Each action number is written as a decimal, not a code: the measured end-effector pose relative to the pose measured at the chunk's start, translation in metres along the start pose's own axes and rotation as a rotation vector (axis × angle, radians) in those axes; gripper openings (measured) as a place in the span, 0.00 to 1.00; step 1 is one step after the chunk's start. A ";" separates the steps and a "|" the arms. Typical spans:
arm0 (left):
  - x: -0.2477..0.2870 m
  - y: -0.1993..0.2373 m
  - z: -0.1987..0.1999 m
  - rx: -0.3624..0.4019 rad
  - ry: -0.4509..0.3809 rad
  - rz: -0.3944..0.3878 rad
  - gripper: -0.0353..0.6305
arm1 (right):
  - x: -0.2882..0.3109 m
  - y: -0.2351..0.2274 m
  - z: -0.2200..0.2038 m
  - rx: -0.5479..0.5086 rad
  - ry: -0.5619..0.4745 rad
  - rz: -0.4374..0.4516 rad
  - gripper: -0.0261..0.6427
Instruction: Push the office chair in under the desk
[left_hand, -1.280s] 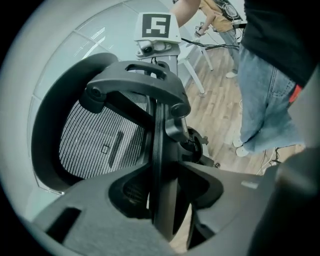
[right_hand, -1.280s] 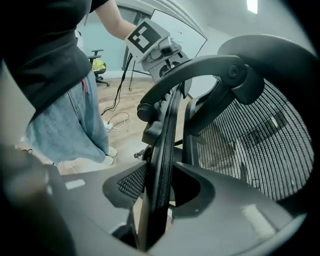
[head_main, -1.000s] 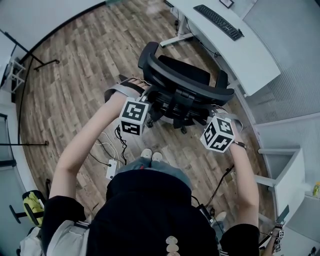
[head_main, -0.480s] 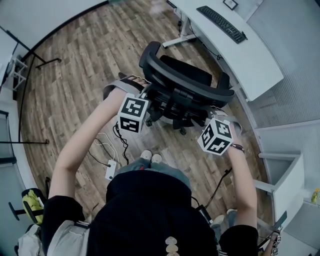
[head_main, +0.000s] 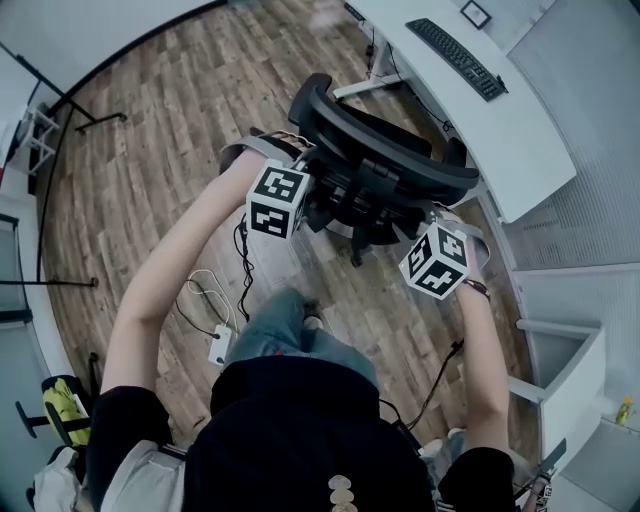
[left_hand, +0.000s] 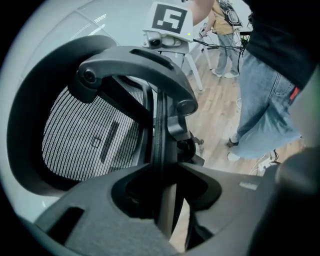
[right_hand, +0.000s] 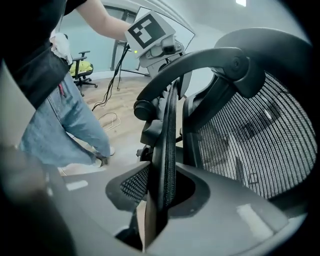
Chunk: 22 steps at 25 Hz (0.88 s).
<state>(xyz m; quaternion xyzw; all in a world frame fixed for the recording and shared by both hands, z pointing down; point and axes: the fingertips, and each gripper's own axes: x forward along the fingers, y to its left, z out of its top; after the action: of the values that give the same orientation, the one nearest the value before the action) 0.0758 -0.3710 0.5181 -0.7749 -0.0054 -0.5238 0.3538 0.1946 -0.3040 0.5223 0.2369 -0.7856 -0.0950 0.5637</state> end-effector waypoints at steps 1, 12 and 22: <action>0.004 0.006 -0.004 0.006 -0.010 -0.004 0.26 | 0.004 -0.006 0.000 0.011 0.006 -0.003 0.19; 0.055 0.106 -0.090 0.154 -0.101 -0.042 0.26 | 0.070 -0.099 0.037 0.188 0.101 -0.084 0.19; 0.111 0.214 -0.134 0.285 -0.167 -0.097 0.27 | 0.114 -0.200 0.038 0.326 0.173 -0.154 0.20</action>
<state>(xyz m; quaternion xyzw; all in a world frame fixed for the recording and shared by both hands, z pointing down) 0.0989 -0.6455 0.5196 -0.7565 -0.1465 -0.4680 0.4327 0.1831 -0.5367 0.5218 0.3915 -0.7189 0.0112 0.5743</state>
